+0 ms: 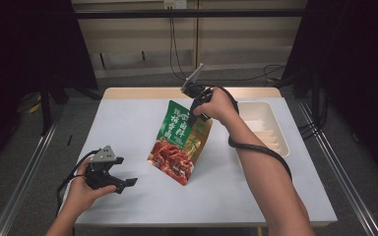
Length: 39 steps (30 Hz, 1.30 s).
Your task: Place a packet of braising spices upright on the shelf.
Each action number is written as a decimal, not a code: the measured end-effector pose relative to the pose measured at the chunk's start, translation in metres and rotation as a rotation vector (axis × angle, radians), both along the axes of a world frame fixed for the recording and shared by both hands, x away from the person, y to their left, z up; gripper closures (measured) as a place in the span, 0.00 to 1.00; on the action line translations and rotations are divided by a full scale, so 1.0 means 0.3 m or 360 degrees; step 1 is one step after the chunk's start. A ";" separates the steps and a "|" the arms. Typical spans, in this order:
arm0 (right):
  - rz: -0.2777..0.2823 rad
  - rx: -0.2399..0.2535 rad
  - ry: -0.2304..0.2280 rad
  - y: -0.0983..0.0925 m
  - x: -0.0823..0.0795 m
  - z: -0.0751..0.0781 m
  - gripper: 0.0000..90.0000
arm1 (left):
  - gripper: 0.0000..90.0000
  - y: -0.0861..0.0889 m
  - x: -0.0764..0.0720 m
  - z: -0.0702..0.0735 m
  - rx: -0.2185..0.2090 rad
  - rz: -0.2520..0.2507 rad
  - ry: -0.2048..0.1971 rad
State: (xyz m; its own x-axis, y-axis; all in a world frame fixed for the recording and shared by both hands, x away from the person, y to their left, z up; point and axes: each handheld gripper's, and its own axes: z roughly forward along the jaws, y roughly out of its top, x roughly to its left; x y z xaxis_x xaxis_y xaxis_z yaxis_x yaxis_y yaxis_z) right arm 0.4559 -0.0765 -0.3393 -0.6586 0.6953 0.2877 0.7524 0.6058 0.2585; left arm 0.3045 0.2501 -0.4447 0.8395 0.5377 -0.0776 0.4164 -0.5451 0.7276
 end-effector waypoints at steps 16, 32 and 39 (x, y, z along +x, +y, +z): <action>0.0110 -0.0018 -0.0025 0.014 -0.035 0.154 1.00 | 0.07 -0.003 -0.001 0.000 -0.0001 0.0005 0.0007; 0.0222 -0.0154 -0.0092 -0.031 -0.034 0.260 1.00 | 0.07 -0.003 0.003 -0.010 0.0004 0.0020 0.0043; 0.0276 -0.0175 -0.0112 -0.059 -0.027 0.276 1.00 | 0.07 0.000 0.008 -0.014 -0.0023 0.0028 0.0069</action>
